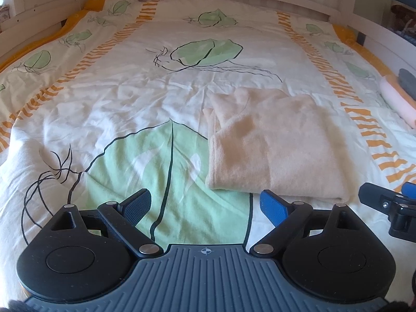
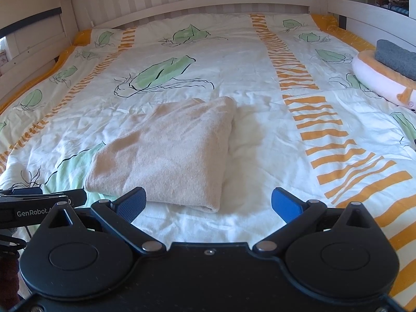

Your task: Fold small clothes

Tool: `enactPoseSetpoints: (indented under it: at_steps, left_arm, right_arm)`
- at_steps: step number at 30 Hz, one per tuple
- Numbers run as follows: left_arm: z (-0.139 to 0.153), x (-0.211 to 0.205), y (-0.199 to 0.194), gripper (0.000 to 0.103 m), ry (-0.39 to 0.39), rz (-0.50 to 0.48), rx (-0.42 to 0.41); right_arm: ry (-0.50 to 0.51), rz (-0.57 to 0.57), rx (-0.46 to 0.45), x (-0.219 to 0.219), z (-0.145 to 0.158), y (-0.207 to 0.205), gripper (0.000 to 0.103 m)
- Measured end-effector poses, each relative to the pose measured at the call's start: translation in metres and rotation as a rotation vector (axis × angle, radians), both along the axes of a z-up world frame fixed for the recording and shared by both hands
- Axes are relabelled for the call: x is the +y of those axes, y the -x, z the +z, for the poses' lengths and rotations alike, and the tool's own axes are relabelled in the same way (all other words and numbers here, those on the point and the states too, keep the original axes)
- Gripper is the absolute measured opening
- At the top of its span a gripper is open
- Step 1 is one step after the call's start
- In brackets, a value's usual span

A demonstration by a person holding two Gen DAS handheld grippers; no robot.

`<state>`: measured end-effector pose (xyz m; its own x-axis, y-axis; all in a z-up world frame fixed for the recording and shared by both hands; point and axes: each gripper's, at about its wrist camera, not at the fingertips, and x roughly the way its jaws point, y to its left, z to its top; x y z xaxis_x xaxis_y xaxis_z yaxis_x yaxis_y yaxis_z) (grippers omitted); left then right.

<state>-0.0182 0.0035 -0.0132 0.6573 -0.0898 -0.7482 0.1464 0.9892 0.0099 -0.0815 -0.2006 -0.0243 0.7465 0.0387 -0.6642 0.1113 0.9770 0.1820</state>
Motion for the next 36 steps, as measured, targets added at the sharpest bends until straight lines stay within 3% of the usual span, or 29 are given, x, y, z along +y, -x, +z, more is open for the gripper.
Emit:
enactPoseSetpoints:
  at_steps: [36]
  left_arm:
    - [-0.0037,-0.0008,-0.0006,0.091,-0.001,-0.008,0.024]
  right_arm:
    - [-0.04,0.007,0.025,0.0019,-0.007,-0.004,0.102]
